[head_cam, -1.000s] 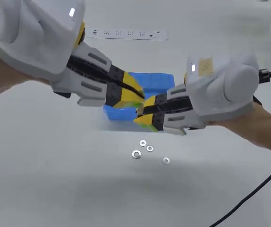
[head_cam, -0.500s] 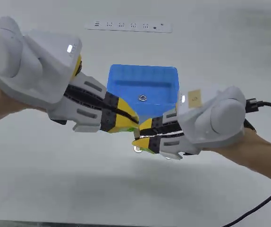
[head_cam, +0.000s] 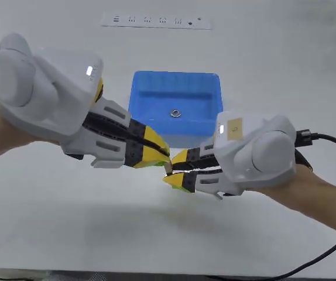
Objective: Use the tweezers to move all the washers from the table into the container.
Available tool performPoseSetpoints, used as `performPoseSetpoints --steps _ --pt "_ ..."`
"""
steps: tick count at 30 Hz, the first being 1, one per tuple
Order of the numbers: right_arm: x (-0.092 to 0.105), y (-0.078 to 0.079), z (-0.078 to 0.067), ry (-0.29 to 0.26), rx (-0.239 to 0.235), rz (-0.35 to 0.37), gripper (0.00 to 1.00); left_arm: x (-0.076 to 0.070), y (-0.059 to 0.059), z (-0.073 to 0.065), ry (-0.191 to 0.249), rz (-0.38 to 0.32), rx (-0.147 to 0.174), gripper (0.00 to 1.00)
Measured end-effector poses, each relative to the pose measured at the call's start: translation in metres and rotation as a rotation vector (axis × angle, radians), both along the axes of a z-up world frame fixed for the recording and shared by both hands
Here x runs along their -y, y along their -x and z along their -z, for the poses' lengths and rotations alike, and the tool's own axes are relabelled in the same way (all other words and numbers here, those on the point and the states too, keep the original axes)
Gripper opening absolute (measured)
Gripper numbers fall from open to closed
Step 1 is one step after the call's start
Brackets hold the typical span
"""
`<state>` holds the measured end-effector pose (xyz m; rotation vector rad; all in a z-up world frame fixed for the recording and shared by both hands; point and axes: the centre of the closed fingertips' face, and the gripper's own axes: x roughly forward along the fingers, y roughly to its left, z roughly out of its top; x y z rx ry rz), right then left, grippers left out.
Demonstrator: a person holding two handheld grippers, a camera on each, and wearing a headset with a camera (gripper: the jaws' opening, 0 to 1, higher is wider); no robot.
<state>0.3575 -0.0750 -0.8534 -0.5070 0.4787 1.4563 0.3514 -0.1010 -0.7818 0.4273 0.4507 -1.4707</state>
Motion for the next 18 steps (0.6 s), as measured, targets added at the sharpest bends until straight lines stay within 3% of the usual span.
performPoseSetpoints --steps 7,10,18 --pt "-0.002 0.000 0.006 0.000 -0.019 -0.001 0.12 -0.001 -0.001 0.005 -0.013 -0.004 -0.014 0.06" --pt "-0.001 -0.001 0.009 0.004 -0.016 -0.001 0.12 -0.001 -0.001 0.008 -0.023 -0.001 -0.004 0.06" --pt "0.001 -0.001 0.012 0.008 -0.017 0.001 0.12 0.000 -0.003 0.008 -0.016 -0.006 -0.010 0.06"
